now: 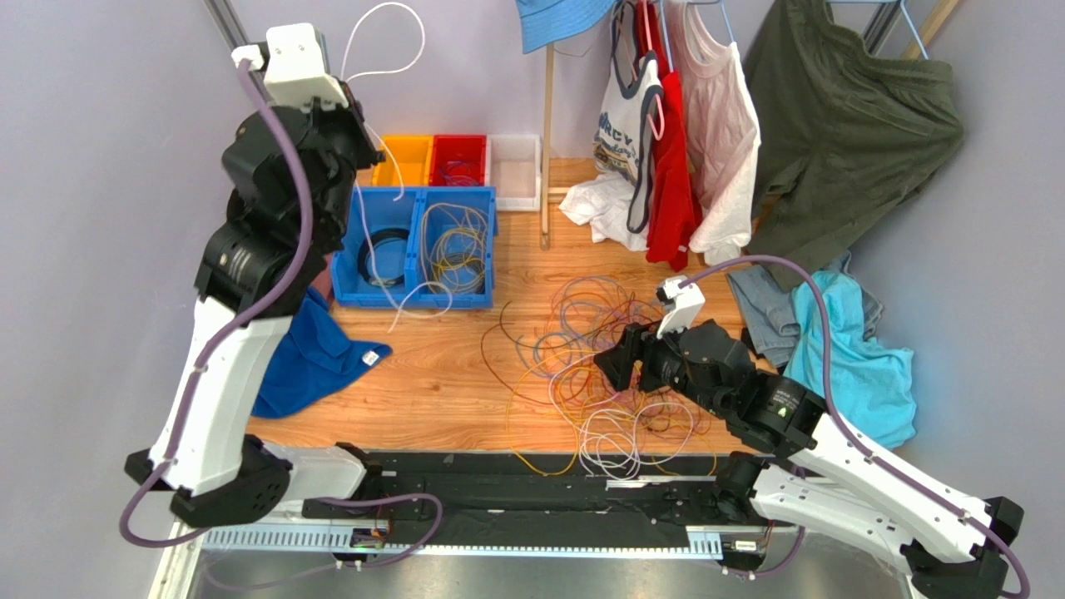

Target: Untangle the cables

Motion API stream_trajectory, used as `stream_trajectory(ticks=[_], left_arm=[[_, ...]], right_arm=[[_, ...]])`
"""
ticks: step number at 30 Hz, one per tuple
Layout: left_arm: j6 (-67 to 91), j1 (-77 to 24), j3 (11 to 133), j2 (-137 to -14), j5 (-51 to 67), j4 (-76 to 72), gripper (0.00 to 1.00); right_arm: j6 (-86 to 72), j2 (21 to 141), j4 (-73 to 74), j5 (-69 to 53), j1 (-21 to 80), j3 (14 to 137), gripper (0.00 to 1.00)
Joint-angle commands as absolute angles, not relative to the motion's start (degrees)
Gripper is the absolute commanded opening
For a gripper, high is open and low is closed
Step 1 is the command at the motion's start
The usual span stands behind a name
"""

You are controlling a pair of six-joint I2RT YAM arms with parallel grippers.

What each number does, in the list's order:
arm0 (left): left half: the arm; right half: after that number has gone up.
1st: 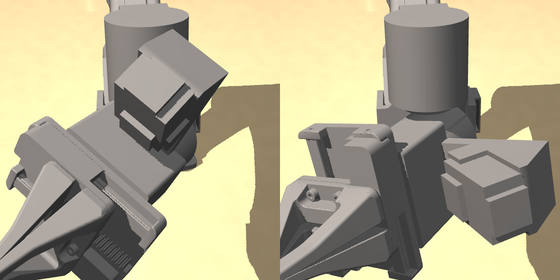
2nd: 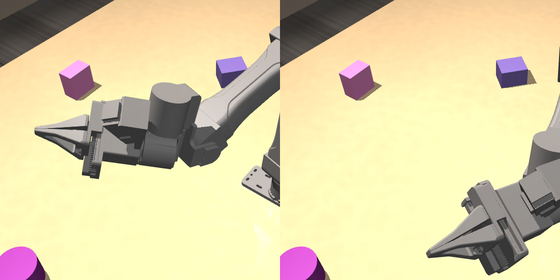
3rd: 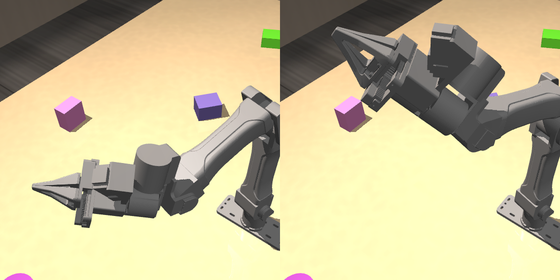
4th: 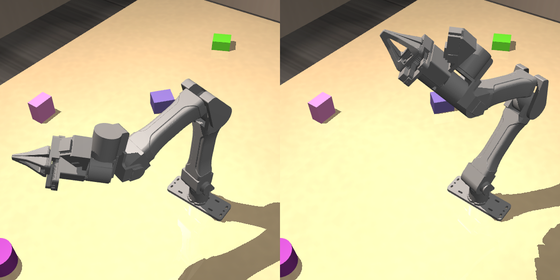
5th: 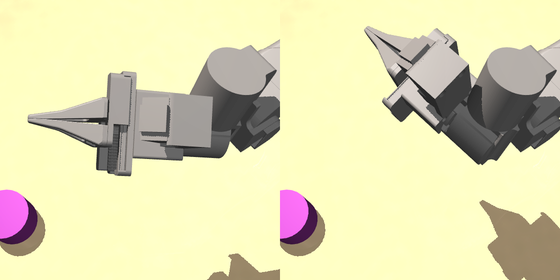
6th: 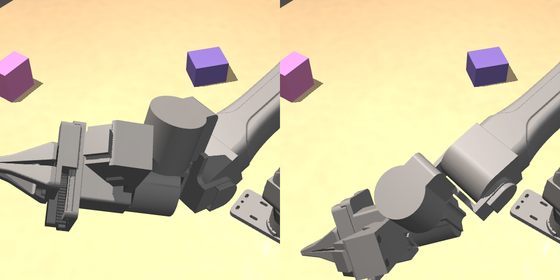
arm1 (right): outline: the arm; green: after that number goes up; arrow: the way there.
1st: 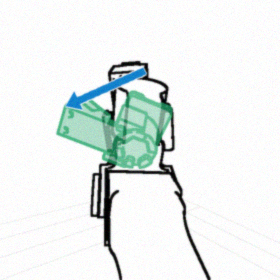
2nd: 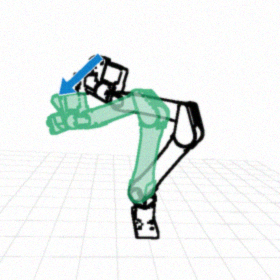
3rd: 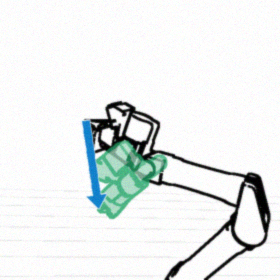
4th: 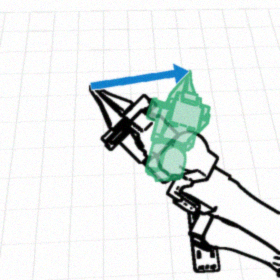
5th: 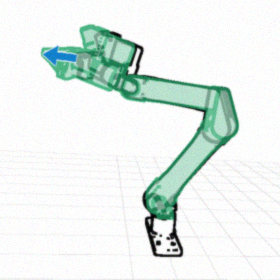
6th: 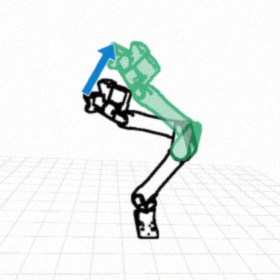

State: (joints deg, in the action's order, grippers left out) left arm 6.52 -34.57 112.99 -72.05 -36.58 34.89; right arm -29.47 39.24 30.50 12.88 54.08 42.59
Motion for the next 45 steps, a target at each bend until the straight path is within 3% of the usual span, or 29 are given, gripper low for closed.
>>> stream_trajectory(ticks=[1, 7, 19, 45], left_arm=[[9.6, -24.8, 116.2, -76.7, -30.2, 37.8, 0.0], [16.1, -15.3, 121.5, -83.0, -23.4, 38.8, 0.0], [17.7, -11.3, 135.0, -88.6, -19.6, 41.4, 0.0], [12.0, -10.5, 132.9, -77.6, -29.2, 33.9, 0.0]], right_arm=[[-28.6, 39.2, 26.8, 11.5, 54.2, 42.9, 0.68], [-28.5, 39.3, 25.2, 10.6, 54.2, 41.6, 0.68], [-27.7, 46.2, 21.6, 8.1, 54.1, 40.9, 0.68], [-29.0, 46.3, 23.2, 6.9, 54.1, 42.3, 0.67]])
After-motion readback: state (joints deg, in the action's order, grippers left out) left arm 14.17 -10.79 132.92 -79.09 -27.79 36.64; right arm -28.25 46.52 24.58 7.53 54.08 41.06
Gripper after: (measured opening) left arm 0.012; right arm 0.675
